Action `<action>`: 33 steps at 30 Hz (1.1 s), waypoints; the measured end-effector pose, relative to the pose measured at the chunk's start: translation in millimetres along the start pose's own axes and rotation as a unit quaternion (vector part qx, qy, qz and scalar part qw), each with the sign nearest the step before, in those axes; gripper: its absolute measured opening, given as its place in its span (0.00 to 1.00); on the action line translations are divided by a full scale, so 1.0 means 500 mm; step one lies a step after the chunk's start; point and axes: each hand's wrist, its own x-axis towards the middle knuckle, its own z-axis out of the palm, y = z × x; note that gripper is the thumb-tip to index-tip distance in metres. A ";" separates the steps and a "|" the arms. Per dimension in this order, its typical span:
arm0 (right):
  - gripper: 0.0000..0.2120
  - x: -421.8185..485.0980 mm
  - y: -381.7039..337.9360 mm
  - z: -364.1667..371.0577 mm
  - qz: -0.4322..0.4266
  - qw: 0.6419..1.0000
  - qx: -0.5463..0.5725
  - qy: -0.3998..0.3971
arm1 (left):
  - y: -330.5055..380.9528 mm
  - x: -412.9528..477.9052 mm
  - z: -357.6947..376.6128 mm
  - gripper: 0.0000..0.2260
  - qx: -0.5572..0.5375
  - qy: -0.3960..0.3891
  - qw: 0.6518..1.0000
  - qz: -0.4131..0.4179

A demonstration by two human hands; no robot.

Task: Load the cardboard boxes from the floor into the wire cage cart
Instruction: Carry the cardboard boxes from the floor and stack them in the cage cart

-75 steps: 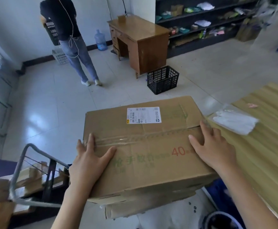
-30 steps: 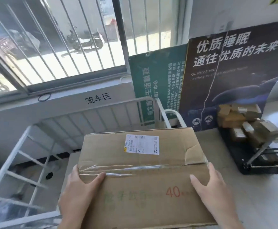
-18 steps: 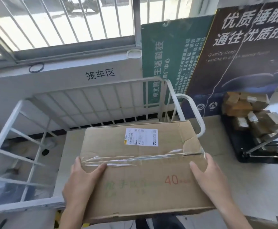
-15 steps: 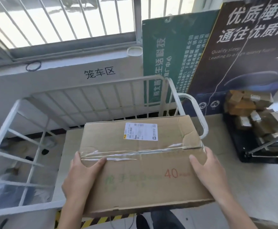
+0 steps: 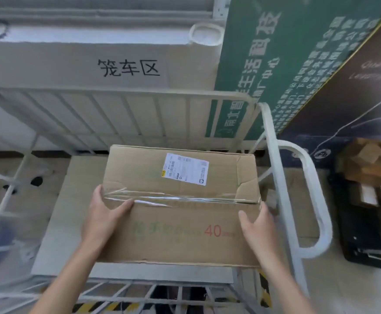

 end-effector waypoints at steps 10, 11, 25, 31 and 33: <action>0.41 0.209 0.161 0.358 0.081 0.989 -0.111 -0.051 | -0.270 0.218 0.280 0.41 0.038 -0.078 0.992 -0.092; 0.40 0.234 0.181 0.382 0.091 0.988 -0.113 -0.048 | -0.291 0.238 0.313 0.42 0.038 -0.083 0.992 -0.088; 0.35 0.443 0.471 0.600 0.059 0.988 -0.146 0.000 | -0.499 0.375 0.651 0.31 -0.049 -0.179 0.983 0.014; 0.35 0.327 0.518 0.654 -0.125 0.934 -0.333 -0.040 | -0.553 0.241 0.688 0.39 0.308 -0.176 0.890 0.285; 0.39 0.286 0.530 0.679 -0.122 0.906 -0.390 -0.114 | -0.562 0.195 0.706 0.41 0.345 -0.225 0.858 0.306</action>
